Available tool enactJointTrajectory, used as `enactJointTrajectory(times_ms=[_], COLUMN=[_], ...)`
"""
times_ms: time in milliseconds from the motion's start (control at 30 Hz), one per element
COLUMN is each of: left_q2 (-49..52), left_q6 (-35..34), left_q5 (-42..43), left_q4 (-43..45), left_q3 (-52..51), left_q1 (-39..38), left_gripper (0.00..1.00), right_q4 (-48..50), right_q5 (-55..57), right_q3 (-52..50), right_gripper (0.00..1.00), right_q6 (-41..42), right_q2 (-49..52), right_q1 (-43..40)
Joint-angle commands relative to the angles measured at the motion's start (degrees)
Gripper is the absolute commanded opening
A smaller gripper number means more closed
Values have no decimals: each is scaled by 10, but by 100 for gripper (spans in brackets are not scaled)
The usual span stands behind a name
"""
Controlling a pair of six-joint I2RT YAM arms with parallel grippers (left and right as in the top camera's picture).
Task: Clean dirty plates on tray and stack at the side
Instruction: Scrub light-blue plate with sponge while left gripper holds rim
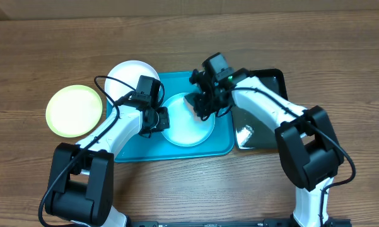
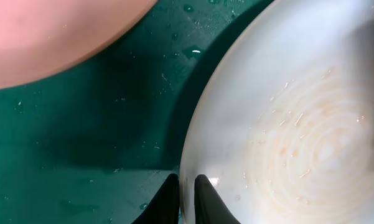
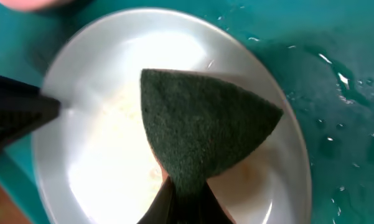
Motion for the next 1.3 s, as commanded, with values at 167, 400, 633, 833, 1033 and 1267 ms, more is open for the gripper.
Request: enactJointTrajectory(times_ms=[167,400,633,833,1033,1267], left_q2=[6,6,6,6,6,6], left_q6=[-2,-2,-2,-2,-2,-2], left_q5=[0,0,0,0,0,0], left_q4=[2,2,2,2,2,5], left_q3=[-6,-6,-6,-6,-6,-6], left_q1=[-2,-2,-2,-2,-1,-1], left_gripper=[12,12,12,12,12,12], right_q4=[57,70,66,-26,-120,-157], right_q5=[63,-87,-276,-275,-157,-21], right_q3=[-35,-37,-28,48,92,92], right_gripper=[4,4,4,4,4,4], right_q6=[-34,-32,-32,-34,-20,66], right_q2=[19,35,34,30,28,29], right_q1=[-1,0,-1,-25,-36,-14])
